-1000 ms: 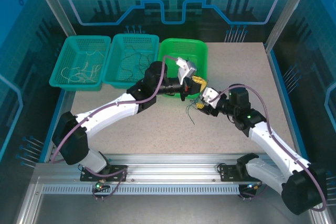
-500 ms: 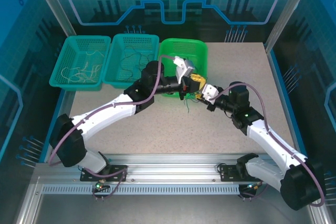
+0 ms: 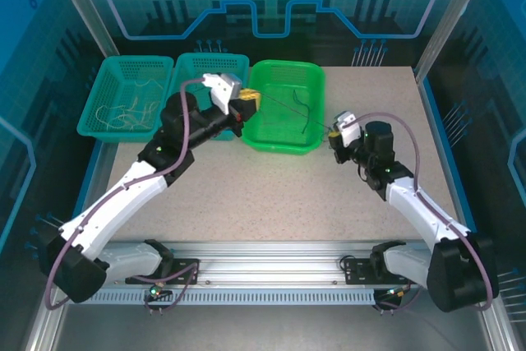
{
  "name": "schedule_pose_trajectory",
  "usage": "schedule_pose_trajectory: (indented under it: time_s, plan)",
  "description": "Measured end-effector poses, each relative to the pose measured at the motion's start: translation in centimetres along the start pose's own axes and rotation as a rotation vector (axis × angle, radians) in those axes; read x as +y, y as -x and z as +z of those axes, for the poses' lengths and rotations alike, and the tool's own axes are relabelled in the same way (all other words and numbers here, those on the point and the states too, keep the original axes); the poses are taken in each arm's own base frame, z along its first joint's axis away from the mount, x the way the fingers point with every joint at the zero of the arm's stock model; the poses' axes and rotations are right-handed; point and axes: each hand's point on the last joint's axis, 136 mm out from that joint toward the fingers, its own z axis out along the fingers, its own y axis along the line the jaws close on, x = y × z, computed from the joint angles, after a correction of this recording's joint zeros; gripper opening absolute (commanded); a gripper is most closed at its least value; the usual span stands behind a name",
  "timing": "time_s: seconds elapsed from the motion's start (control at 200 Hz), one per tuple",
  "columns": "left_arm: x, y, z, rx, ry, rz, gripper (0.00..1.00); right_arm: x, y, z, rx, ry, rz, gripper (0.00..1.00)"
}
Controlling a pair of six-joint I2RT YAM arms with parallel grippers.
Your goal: Untangle the cables
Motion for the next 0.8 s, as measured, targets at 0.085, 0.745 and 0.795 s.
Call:
schedule_pose_trajectory:
  time_s: [0.085,0.745,0.795]
  plan:
    - [1.4,-1.1,-0.8,0.042,0.064,-0.002,0.00,-1.7,0.7,0.3,0.007,-0.028,0.106,0.07]
    - [11.7,-3.3,-7.6,0.124,0.317,-0.254,0.00,-0.7,5.2,1.3,0.021,0.185,0.465,0.12]
    - [11.6,-3.3,-7.4,0.123,0.295,-0.266,0.00,-0.4,5.1,1.2,0.027,0.205,0.459,0.09]
